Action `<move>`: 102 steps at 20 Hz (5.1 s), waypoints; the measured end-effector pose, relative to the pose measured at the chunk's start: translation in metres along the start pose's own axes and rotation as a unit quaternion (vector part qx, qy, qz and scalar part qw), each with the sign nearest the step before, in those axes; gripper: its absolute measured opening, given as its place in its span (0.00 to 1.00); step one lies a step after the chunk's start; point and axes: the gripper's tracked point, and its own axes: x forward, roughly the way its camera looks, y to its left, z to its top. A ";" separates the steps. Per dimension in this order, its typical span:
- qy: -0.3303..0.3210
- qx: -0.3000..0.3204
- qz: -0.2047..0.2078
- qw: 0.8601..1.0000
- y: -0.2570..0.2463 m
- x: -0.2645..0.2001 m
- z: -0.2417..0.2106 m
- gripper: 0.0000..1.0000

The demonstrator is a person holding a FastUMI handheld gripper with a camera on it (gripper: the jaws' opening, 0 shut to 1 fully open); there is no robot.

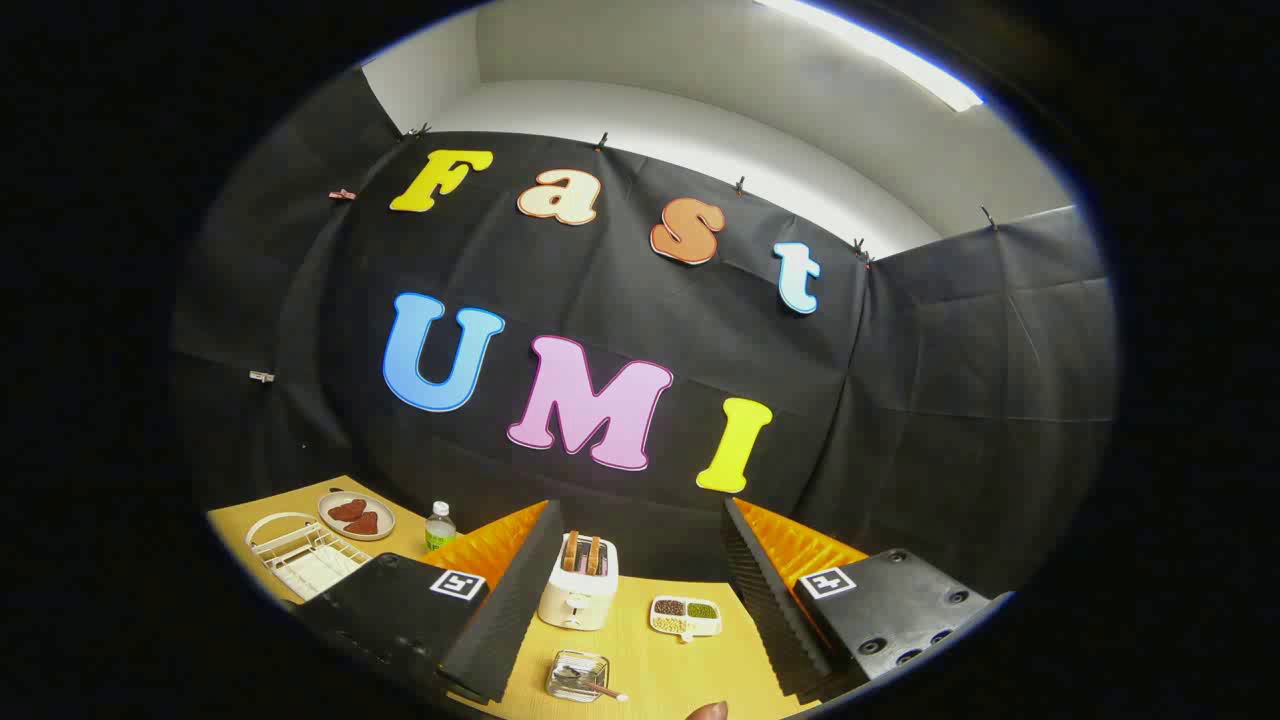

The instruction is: Take the plate from the dish rack, then take the spoon from the basket and place it into the plate.

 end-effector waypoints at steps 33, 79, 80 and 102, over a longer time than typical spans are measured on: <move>0.018 0.007 0.015 1.000 0.012 -0.003 -0.007 0.98; 0.385 -0.041 0.030 0.921 0.176 0.104 -0.191 0.28; 0.379 -0.015 0.034 0.924 0.170 0.101 -0.185 0.28; 0.529 0.332 0.141 0.768 0.078 -0.156 -0.346 0.28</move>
